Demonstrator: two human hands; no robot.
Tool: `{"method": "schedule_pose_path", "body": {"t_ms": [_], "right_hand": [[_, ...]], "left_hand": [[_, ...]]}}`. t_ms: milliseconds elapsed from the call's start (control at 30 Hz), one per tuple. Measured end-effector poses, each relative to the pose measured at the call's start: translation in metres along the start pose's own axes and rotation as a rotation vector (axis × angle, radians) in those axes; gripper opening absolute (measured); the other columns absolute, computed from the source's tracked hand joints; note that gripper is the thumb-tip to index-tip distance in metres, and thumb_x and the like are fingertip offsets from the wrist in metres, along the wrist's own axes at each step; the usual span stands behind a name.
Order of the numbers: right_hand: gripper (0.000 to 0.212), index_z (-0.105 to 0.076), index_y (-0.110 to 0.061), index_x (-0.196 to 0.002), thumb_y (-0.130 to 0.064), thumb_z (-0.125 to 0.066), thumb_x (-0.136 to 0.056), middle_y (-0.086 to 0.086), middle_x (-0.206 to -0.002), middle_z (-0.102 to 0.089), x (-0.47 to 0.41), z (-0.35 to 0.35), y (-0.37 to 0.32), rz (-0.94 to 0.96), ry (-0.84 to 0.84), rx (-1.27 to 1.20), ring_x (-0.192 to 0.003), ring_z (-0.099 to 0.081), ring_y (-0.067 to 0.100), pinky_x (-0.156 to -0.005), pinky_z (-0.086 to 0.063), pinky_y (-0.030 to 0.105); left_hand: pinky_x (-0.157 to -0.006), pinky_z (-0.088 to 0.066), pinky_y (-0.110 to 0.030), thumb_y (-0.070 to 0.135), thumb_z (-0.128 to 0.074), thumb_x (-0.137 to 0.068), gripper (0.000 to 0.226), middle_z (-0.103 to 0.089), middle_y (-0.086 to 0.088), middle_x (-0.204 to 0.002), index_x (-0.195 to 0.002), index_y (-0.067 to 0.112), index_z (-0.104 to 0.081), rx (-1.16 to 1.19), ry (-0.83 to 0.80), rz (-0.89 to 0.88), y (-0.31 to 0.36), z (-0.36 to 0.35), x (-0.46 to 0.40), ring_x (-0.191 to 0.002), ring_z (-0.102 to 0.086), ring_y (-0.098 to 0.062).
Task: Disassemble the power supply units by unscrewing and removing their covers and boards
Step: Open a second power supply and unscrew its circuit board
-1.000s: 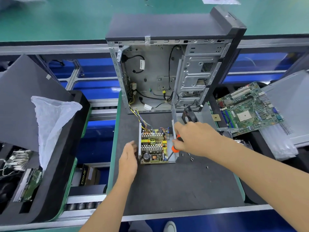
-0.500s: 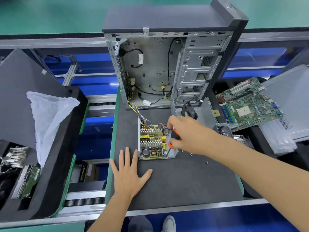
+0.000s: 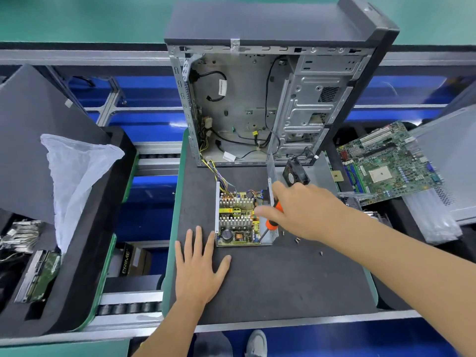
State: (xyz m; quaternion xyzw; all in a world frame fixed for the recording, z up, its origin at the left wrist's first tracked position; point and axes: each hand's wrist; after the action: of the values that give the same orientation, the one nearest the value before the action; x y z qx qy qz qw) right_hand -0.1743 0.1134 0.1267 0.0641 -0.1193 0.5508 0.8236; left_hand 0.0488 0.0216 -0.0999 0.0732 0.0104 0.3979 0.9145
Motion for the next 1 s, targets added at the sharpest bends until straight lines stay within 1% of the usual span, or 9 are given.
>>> {"method": "schedule_pose_path", "body": {"t_ms": [67, 233, 333, 400, 600, 667, 833, 900, 1000], "right_hand": [[0.038, -0.045, -0.022, -0.104, -0.057, -0.032, -0.101, -0.001, -0.069, -0.033, -0.001, -0.002, 0.002, 0.043, 0.014, 0.116, -0.072, -0.044, 0.028, -0.052, -0.033, 0.033], [0.025, -0.041, -0.022, -0.112, -0.04, -0.051, -0.099, 0.003, -0.095, -0.055, -0.001, 0.002, 0.007, 0.087, -0.127, -0.273, -0.092, -0.051, 0.025, -0.078, -0.05, 0.043], [0.041, -0.039, -0.027, -0.11, -0.065, -0.036, -0.096, 0.0, -0.08, -0.045, 0.004, 0.002, 0.008, 0.038, -0.081, -0.013, -0.082, -0.053, 0.029, -0.059, -0.041, 0.037], [0.042, -0.043, -0.03, -0.128, -0.054, -0.022, -0.101, 0.003, -0.085, -0.046, 0.003, 0.001, 0.007, 0.105, -0.008, 0.241, -0.079, -0.055, 0.03, -0.05, -0.03, 0.031], [0.025, -0.042, -0.024, -0.113, -0.027, -0.056, -0.092, -0.001, -0.104, -0.047, 0.0, -0.003, 0.006, 0.131, -0.072, -0.182, -0.098, -0.041, 0.022, -0.077, -0.037, 0.033], [0.028, -0.039, -0.028, -0.112, -0.038, -0.057, -0.093, -0.001, -0.105, -0.04, 0.001, 0.001, 0.003, 0.104, -0.13, -0.214, -0.099, -0.034, 0.023, -0.082, -0.035, 0.035], [0.037, -0.034, -0.028, -0.135, -0.046, -0.039, -0.103, 0.007, -0.092, -0.045, -0.003, 0.005, -0.003, 0.082, -0.037, 0.28, -0.08, -0.054, 0.033, -0.047, -0.027, 0.032], [0.036, -0.04, -0.017, -0.119, -0.049, -0.04, -0.102, 0.004, -0.079, -0.05, -0.004, 0.004, -0.006, 0.064, 0.035, 0.2, -0.074, -0.055, 0.031, -0.047, -0.03, 0.031], [0.028, -0.04, -0.022, -0.112, -0.034, -0.057, -0.094, 0.0, -0.105, -0.054, -0.005, -0.001, -0.007, 0.135, 0.013, -0.114, -0.092, -0.055, 0.026, -0.067, -0.044, 0.036]], "left_hand": [[-0.122, -0.016, -0.059, 0.066, -0.027, -0.095, 0.072, -0.028, -0.01, -0.163, -0.148, 0.023, -0.049, 0.025, 0.019, -0.002, -0.001, 0.0, 0.0, -0.153, -0.017, -0.033], [-0.122, -0.017, -0.057, 0.065, -0.031, -0.094, 0.069, -0.03, -0.009, -0.163, -0.146, 0.024, -0.051, 0.038, 0.049, 0.009, -0.001, -0.003, 0.0, -0.153, -0.019, -0.031], [-0.122, -0.017, -0.056, 0.065, -0.033, -0.093, 0.069, -0.031, -0.008, -0.162, -0.145, 0.024, -0.052, 0.055, 0.068, 0.013, -0.001, -0.004, 0.0, -0.153, -0.02, -0.03], [-0.122, -0.016, -0.056, 0.065, -0.034, -0.093, 0.068, -0.031, -0.008, -0.162, -0.145, 0.024, -0.052, 0.063, 0.076, 0.015, 0.0, -0.005, 0.0, -0.152, -0.02, -0.03], [-0.121, -0.019, -0.057, 0.063, -0.038, -0.093, 0.067, -0.032, -0.008, -0.162, -0.143, 0.023, -0.054, 0.08, 0.095, 0.014, -0.001, -0.007, 0.0, -0.152, -0.021, -0.03], [-0.121, -0.019, -0.057, 0.063, -0.037, -0.093, 0.067, -0.032, -0.008, -0.162, -0.144, 0.023, -0.053, 0.071, 0.092, 0.016, -0.001, -0.008, -0.001, -0.152, -0.021, -0.03], [-0.121, -0.02, -0.057, 0.064, -0.036, -0.092, 0.067, -0.033, -0.008, -0.161, -0.142, 0.023, -0.054, 0.082, 0.102, 0.013, -0.002, -0.009, -0.001, -0.152, -0.022, -0.03], [-0.121, -0.02, -0.057, 0.064, -0.036, -0.092, 0.067, -0.033, -0.008, -0.161, -0.143, 0.024, -0.054, 0.088, 0.102, 0.017, -0.002, -0.008, -0.001, -0.152, -0.022, -0.03], [-0.122, -0.018, -0.057, 0.065, -0.036, -0.093, 0.067, -0.032, -0.008, -0.162, -0.144, 0.024, -0.052, 0.097, 0.091, 0.026, -0.001, -0.008, -0.001, -0.152, -0.021, -0.03]]}}
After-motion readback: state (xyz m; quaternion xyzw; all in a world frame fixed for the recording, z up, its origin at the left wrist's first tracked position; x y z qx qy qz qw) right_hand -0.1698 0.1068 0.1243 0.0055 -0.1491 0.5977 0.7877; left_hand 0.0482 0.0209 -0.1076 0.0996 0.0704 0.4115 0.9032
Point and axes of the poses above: each hand's wrist, its own x-axis away from the middle knuckle, its own z-axis out of the back of the hand, y = z × x
